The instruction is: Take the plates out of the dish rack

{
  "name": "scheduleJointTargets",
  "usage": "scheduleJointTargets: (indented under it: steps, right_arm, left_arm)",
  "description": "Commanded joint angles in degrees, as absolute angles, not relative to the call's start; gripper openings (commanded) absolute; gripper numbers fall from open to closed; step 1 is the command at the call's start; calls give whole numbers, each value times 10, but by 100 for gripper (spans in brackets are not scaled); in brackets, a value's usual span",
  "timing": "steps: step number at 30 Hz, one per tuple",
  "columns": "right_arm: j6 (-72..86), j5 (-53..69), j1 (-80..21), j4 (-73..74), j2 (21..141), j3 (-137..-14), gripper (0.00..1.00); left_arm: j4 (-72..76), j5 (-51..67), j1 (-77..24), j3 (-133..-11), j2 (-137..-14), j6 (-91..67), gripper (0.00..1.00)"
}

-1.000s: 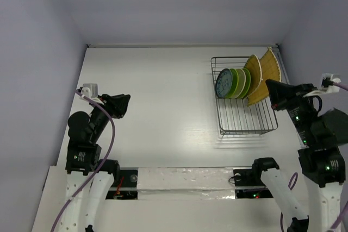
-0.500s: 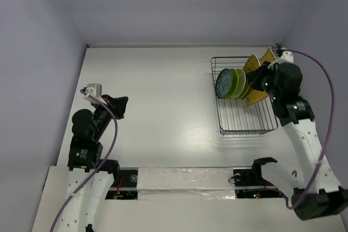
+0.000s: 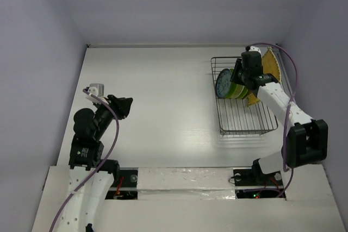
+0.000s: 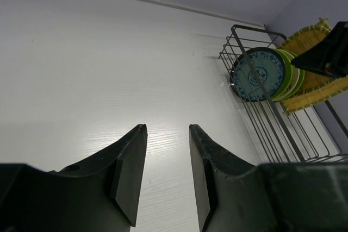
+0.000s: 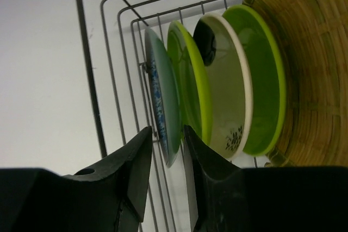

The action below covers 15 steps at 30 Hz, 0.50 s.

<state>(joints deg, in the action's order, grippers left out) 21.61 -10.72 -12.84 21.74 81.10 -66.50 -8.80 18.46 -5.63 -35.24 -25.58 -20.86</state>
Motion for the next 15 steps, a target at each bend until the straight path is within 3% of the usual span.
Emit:
scheduleJointTargets:
  steps: [1,7,10,15]
  right_arm:
    - [193,-151,-130,178,840,-716,35]
    - [195,-144,-130,176,896,-733,33]
    - [194,-160,-130,179,914,-743,25]
    - [186,-187,-135,194,905,-757,2]
  left_arm:
    - [-53,199,-58,-346,-249,-201,34]
    - [-50,204,-58,-345,-250,-202,36]
    - [-50,204,-58,-345,-250,-202,36]
    - [-48,208,-58,-345,-250,-203,37]
